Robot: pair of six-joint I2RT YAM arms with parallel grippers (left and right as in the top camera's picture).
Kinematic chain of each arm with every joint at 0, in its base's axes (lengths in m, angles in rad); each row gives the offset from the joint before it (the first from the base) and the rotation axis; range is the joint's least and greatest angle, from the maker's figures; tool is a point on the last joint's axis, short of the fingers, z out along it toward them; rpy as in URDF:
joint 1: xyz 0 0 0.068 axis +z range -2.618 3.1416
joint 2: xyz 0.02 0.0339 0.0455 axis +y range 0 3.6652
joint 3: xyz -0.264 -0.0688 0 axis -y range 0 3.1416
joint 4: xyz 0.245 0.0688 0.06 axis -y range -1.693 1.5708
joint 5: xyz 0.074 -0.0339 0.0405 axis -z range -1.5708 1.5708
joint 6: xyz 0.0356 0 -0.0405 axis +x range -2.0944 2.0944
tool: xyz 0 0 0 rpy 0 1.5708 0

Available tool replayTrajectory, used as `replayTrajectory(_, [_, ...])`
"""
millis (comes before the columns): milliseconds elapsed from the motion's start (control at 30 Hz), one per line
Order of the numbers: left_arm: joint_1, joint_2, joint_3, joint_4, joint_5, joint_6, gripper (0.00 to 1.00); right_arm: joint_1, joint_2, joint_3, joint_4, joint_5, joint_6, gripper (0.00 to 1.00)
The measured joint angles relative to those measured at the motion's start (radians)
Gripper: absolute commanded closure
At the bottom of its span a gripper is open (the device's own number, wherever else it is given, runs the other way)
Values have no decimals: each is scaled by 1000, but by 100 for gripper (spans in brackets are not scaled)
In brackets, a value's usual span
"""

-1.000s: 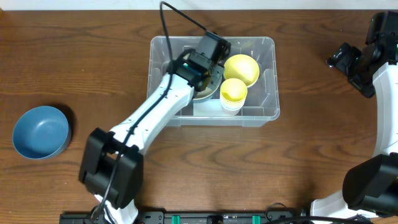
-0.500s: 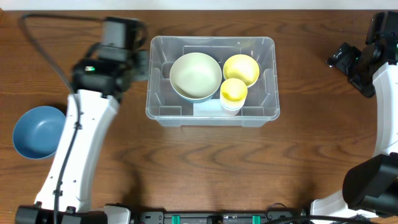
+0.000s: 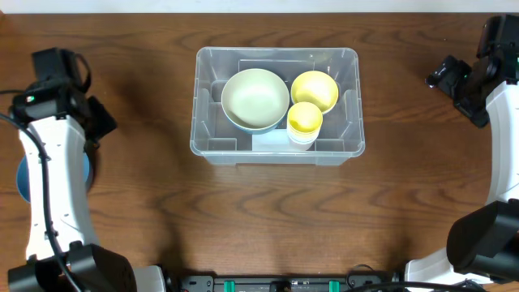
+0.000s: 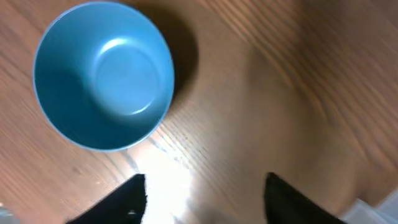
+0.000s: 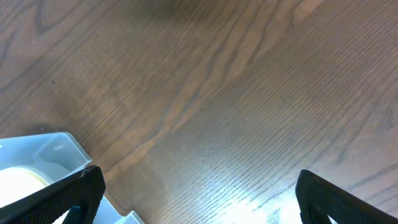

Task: Pack container
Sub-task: 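Release and move the left gripper to the blue bowl, then grasp the blue bowl rim with the left gripper and lift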

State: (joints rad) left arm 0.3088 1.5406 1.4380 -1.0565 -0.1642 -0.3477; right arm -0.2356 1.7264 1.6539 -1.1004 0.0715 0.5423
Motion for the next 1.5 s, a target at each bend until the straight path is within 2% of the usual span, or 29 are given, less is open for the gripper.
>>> replayTrajectory(267, [50, 41, -96, 150, 0, -24, 36, 0, 0, 0, 0, 0, 0, 1])
replayTrajectory(367, [58, 77, -106, 172, 1, -26, 33, 0, 0, 0, 0, 0, 0, 1])
replayTrajectory(967, [142, 335, -106, 259, 1, -34, 33, 0, 0, 0, 0, 0, 0, 1])
replayTrajectory(1000, [142, 344, -106, 261, 1, -35, 34, 0, 0, 0, 0, 0, 0, 1])
replayTrajectory(1067, [142, 364, -106, 263, 0, -43, 49, 0, 0, 0, 0, 0, 0, 1])
replayTrajectory(1200, [142, 392, -107, 266, 1, -48, 87, 0, 0, 0, 0, 0, 0, 1])
replayTrajectory(1233, [142, 395, -107, 265, 0, -43, 94, 0, 0, 0, 0, 0, 0, 1])
replayTrajectory(1500, [143, 396, -108, 278, 54, -45, 94, 0, 1, 0, 0, 0, 0, 1])
